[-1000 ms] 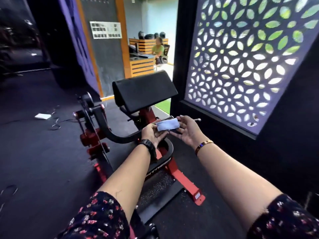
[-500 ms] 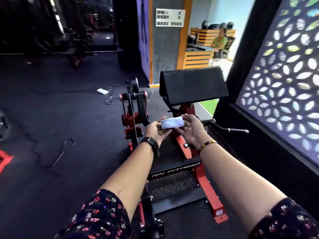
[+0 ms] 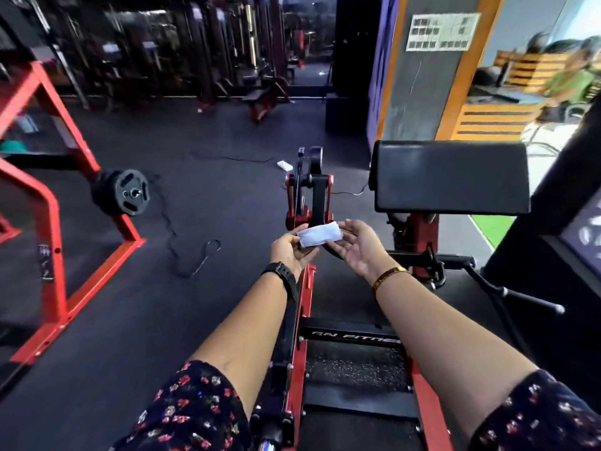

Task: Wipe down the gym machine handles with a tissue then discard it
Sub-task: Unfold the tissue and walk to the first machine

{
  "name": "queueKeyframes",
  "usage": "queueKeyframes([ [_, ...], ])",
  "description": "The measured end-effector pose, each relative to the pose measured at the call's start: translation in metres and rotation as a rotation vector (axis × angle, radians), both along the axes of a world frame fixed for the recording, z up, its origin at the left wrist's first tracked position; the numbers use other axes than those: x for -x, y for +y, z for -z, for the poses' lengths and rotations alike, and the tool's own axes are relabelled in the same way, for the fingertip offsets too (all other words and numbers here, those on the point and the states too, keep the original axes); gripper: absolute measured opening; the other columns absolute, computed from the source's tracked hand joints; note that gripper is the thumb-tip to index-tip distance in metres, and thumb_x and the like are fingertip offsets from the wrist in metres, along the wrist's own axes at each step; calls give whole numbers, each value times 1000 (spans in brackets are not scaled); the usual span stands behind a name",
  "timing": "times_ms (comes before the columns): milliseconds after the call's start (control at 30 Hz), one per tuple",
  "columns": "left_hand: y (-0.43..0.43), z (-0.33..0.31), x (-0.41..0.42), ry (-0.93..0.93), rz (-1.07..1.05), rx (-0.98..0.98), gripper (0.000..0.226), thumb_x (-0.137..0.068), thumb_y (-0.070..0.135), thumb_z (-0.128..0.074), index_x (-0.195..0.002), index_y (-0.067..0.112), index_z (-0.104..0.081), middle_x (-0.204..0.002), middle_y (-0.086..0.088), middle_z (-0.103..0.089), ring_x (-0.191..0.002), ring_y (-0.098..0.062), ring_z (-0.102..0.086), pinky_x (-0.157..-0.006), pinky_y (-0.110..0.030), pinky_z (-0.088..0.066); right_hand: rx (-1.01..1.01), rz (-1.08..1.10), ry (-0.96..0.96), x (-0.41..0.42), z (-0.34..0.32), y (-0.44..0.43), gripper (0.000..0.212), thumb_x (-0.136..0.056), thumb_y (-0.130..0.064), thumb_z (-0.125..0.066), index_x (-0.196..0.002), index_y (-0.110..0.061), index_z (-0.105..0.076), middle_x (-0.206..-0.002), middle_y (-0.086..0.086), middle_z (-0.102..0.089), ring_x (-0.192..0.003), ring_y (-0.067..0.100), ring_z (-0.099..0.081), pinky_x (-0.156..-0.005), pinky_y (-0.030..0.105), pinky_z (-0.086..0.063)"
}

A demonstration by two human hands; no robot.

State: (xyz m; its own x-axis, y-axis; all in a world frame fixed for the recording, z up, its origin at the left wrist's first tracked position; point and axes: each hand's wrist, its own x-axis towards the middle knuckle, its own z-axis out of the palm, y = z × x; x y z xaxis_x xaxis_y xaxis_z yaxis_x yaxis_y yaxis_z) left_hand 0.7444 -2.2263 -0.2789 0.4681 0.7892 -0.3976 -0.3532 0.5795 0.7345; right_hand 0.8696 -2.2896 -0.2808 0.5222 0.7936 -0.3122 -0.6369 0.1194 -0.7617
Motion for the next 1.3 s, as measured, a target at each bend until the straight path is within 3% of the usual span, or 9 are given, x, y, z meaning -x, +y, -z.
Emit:
queueKeyframes([
  [200,-12,-12,-18,6,-9,-48,35,-94,-1,-30,-92,8,-63,-88,-15,-63,-75,-24,-62,-72,-33,-54,-10,3,-8,-15,-10,-10,13,-96,-14,-45,-90,-5,-54,-93,13,-61,-81,24,-63,-75,32,-57],
  [333,-15,-12,-32,2,9,-40,33,-94,0,-33,-92,8,-64,-87,-15,-65,-77,-25,-64,-67,-31,-57,-20,40,-6,-26,-11,-17,13,-96,-14,-46,-91,-5,-55,-93,13,-61,-82,25,-63,-83,35,-55],
  [500,-20,-10,-62,9,104,-36,35,-93,-2,-31,-92,9,-64,-85,-12,-66,-76,-24,-64,-66,-32,-57,-34,137,-9,-48,-13,-34,15,-97,-12,-45,-86,-6,-54,-86,10,-60,-77,23,-62,-68,30,-58],
  [600,-21,-6,-85,27,158,-45,34,-94,0,-31,-92,11,-64,-86,-12,-65,-73,-22,-64,-61,-29,-57,-25,194,-14,-68,-10,-42,17,-97,-12,-44,-84,-6,-54,-85,10,-59,-77,23,-61,-76,33,-55],
  [700,-26,1,-111,39,222,-34,34,-95,2,-31,-92,12,-63,-87,-11,-64,-74,-21,-64,-69,-31,-55,-7,246,-15,-88,-6,-52,17,-96,-11,-44,-84,-6,-55,-85,10,-59,-78,23,-61,-78,33,-54],
  [867,-35,9,-160,51,303,-16,35,-94,1,-29,-91,11,-62,-87,-9,-65,-75,-21,-63,-70,-31,-55,13,306,-19,-130,1,-71,18,-97,-9,-41,-88,-3,-55,-88,13,-59,-78,24,-60,-64,27,-58],
  [1000,-45,22,-205,75,360,6,36,-94,0,-29,-91,11,-63,-88,-10,-65,-76,-21,-63,-69,-30,-56,67,343,-29,-173,15,-83,20,-97,-9,-39,-86,-4,-55,-85,12,-58,-76,22,-59,-72,28,-54],
  [1167,-53,44,-268,118,372,43,35,-95,1,-30,-89,11,-63,-71,-7,-69,-67,-18,-65,-61,-26,-56,133,347,1,-235,38,-91,14,-96,-6,-45,-86,-5,-55,-83,12,-55,-74,21,-57,-59,24,-57],
  [1300,-58,63,-312,152,367,65,35,-96,2,-31,-88,11,-64,-74,-7,-68,-72,-20,-64,-69,-29,-55,178,289,-72,-280,56,-95,10,-92,0,-50,-90,-4,-60,-88,10,-53,-80,19,-56,-67,24,-56],
])
